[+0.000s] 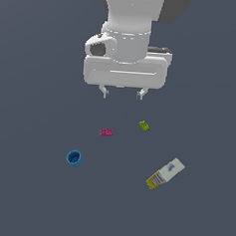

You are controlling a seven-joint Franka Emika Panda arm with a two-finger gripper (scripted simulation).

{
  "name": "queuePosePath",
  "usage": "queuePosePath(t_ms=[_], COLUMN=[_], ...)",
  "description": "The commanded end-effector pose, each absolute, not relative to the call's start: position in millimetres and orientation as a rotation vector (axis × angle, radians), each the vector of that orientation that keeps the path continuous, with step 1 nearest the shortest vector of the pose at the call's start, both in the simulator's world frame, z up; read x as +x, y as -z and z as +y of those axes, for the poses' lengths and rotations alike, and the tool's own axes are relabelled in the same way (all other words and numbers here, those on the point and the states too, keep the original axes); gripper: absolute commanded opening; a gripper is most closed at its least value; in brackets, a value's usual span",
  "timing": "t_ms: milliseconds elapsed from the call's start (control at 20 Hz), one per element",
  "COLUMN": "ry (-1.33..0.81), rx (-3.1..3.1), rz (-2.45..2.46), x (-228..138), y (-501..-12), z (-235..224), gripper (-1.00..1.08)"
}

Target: Pick up a designated object from a clutter of objects.

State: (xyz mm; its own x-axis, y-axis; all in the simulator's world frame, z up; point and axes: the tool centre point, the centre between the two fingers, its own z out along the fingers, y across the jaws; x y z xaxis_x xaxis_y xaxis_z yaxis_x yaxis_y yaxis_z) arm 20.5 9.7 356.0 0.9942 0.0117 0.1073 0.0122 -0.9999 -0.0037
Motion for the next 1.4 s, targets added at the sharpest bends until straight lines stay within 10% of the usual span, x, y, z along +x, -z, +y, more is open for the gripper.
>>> queuePosePath(t_ms=[0, 1350], ry=[0.169, 0.115], rx=[-3.133, -3.127], rz=[-0.019, -0.189], x=[20.5, 10.3], y=[-356.0, -275.1], z=[9.7, 53.7], gripper=[1.0, 1.0])
